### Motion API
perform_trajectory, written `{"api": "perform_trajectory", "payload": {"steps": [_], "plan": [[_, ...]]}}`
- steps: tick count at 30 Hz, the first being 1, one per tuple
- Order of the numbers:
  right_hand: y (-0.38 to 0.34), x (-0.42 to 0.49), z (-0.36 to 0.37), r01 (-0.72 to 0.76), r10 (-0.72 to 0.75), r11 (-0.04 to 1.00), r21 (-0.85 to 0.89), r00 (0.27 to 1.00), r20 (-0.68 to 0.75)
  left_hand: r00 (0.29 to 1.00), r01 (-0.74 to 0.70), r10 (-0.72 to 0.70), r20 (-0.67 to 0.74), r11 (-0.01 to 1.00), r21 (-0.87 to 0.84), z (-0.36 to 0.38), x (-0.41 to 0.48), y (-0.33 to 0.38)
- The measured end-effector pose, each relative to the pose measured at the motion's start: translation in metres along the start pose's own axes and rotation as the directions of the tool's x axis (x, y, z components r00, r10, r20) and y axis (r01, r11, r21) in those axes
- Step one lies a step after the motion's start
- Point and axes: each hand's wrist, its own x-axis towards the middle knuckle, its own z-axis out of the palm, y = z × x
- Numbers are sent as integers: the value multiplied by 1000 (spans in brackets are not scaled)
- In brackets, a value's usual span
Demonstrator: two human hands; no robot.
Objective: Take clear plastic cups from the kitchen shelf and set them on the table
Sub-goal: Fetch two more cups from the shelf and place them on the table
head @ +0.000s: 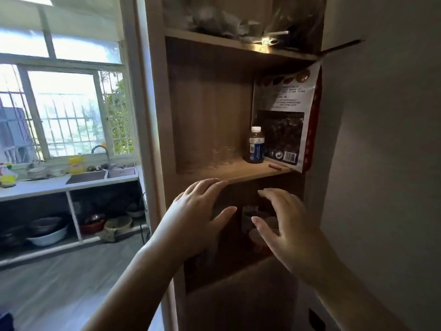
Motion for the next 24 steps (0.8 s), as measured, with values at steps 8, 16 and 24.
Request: {"api": "perform_trajectory", "payload": {"steps": [8,16,24], "plan": [[125,97,59,164,-173,981,98,981,88,985,139,-130,-116,987,79,89,90,-30],[185,215,118,272,-329,922,277,926,187,921,379,-387,-49,858,346,128,173,-80],[184,287,186,333,-439,869,366,860,260,855,509,-515,-60,814,281,141,204,-123]]}}
